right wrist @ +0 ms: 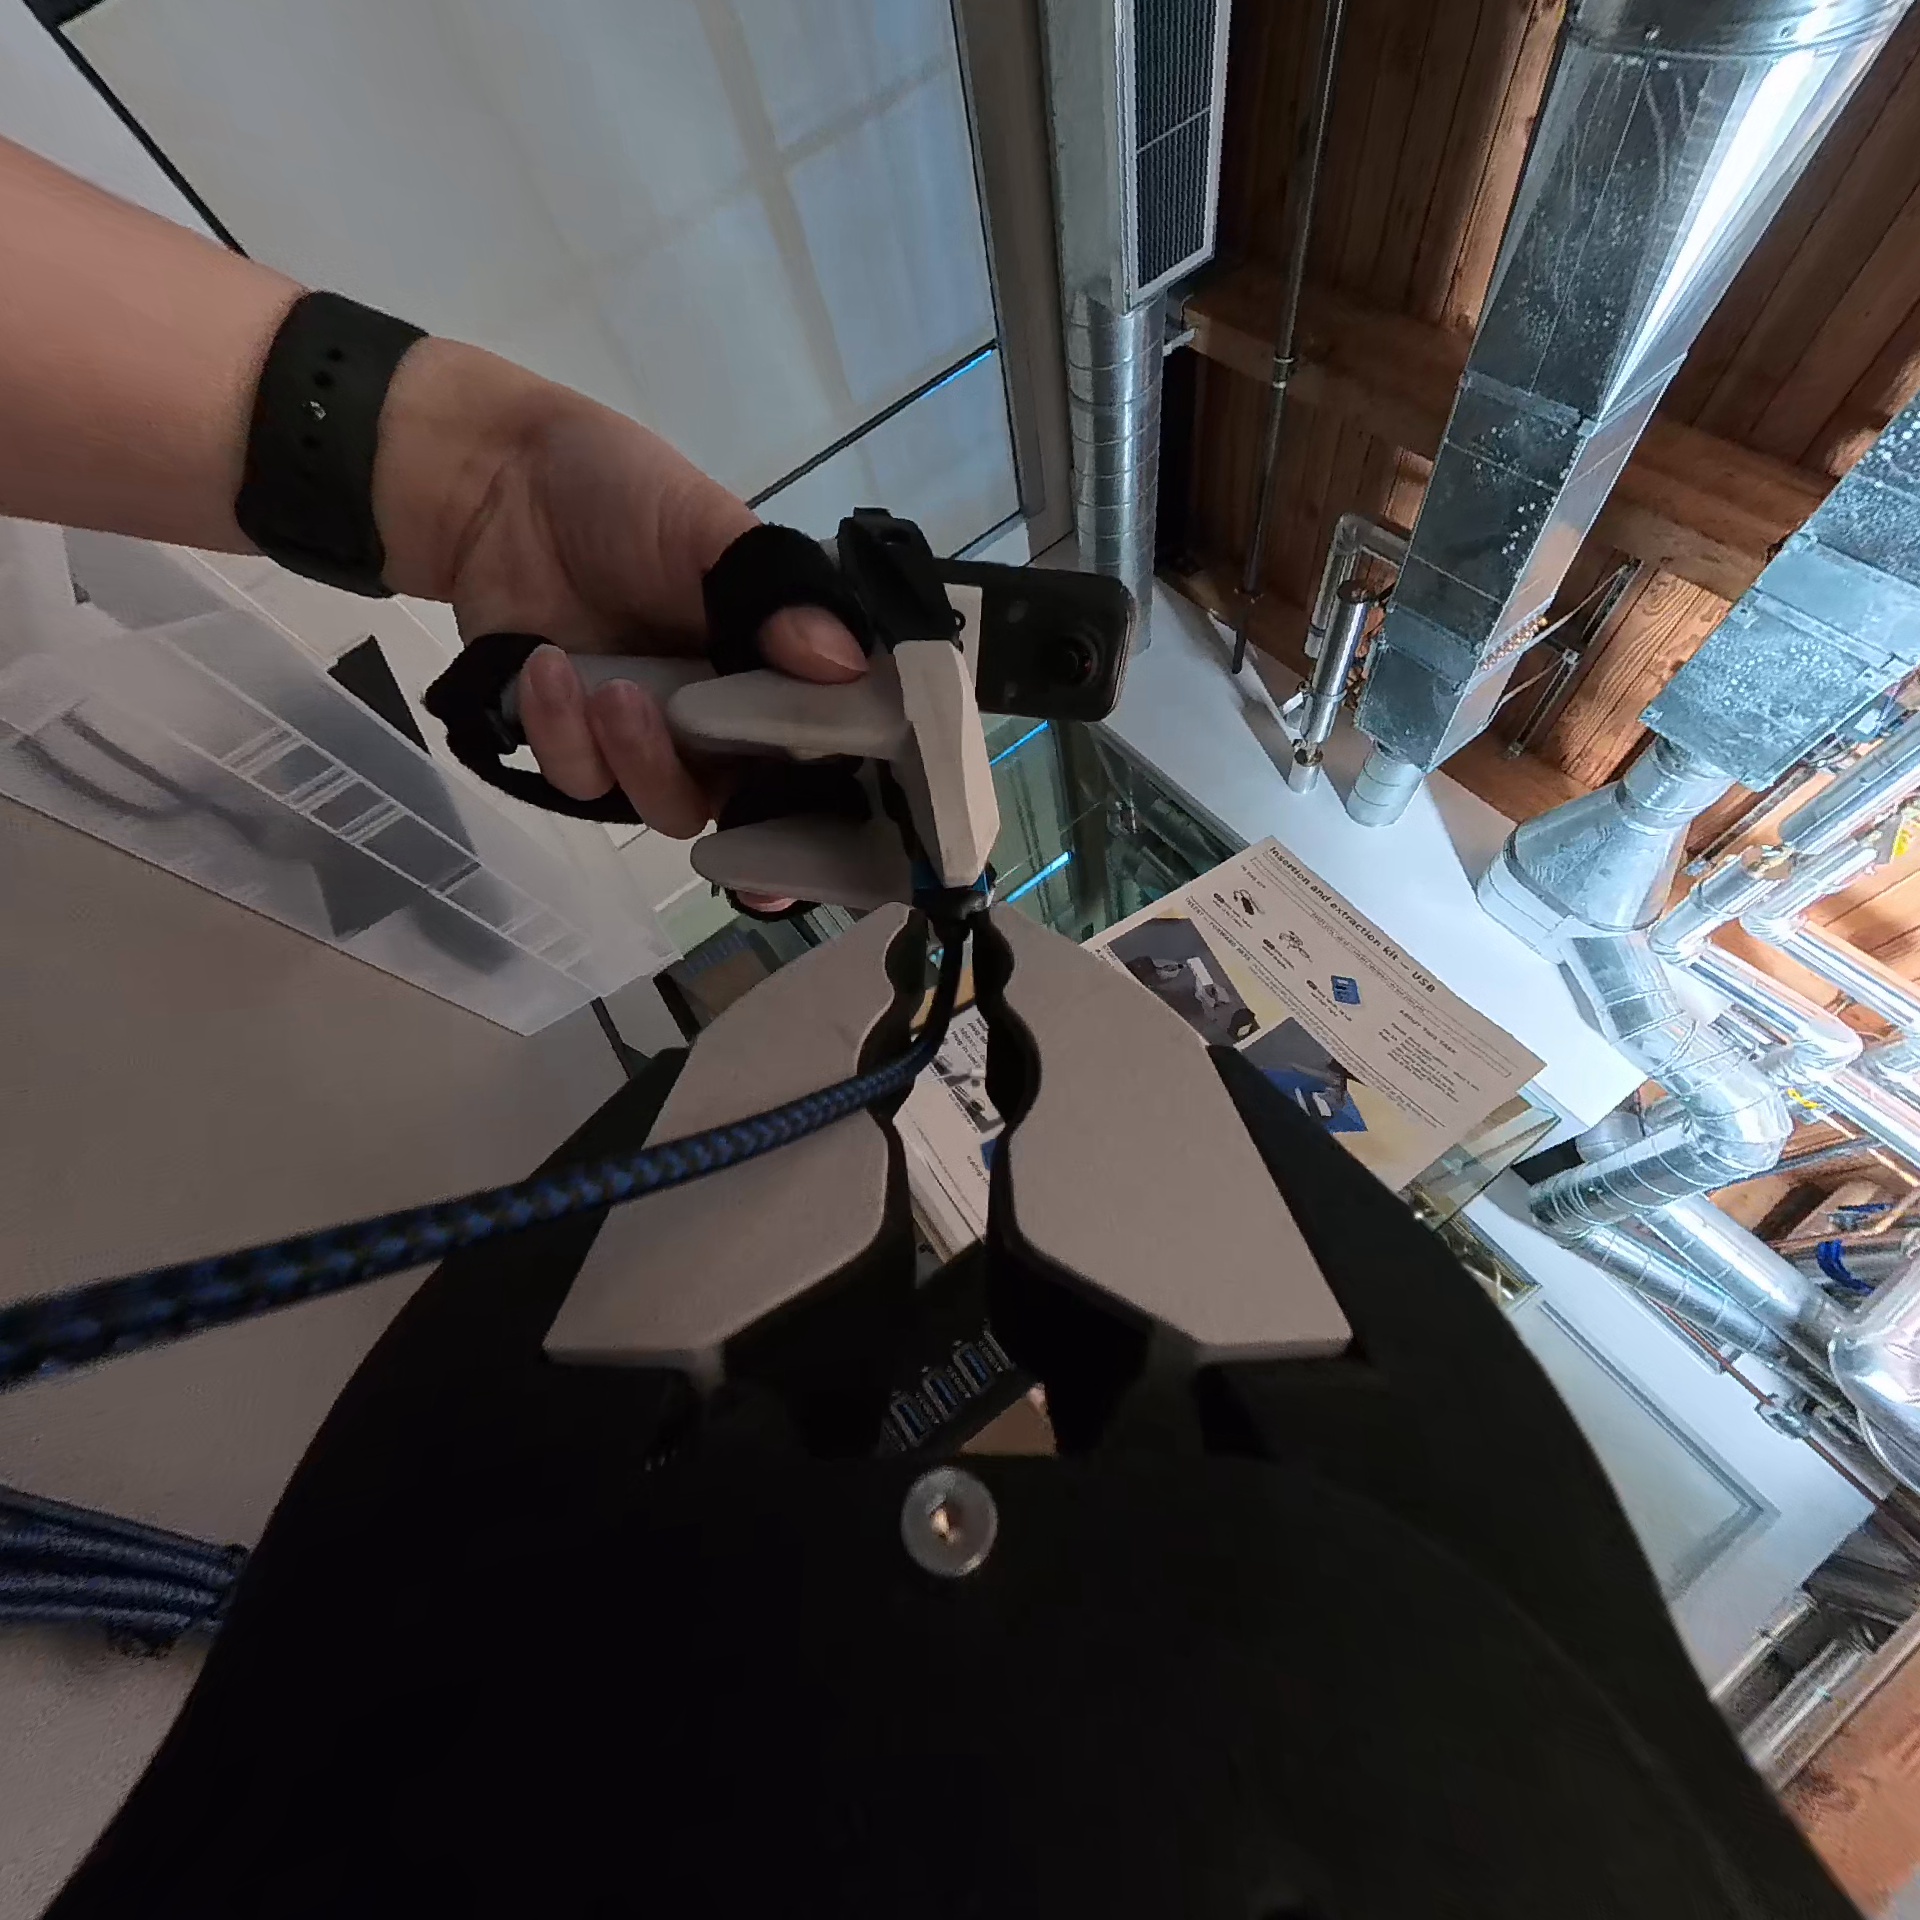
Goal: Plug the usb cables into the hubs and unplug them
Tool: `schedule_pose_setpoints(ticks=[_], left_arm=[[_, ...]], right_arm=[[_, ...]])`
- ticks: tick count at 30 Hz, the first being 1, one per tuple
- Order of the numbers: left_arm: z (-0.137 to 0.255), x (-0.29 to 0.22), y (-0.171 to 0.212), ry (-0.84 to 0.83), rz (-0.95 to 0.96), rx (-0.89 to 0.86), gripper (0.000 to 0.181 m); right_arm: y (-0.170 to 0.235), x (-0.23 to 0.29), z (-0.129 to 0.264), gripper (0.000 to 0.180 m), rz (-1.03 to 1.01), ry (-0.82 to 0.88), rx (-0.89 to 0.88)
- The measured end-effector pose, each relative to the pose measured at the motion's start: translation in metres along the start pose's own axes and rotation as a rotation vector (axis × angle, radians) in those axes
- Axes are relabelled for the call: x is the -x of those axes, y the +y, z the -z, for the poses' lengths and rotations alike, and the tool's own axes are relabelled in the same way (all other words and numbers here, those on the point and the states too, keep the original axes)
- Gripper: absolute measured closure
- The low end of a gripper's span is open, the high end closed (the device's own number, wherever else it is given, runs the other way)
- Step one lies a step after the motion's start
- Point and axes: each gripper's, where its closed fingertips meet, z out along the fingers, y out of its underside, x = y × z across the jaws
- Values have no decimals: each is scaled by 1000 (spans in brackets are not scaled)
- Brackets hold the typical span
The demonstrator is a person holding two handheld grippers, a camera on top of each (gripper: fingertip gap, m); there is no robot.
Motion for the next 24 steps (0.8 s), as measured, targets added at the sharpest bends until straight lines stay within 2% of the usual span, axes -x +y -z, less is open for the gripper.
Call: schedule_pose_setpoints(ticks=[24], left_arm=[[-1, 4, 2, 19, 46, 6, 176]], right_arm=[[3, 2, 2, 174, -27, -15, 18]])
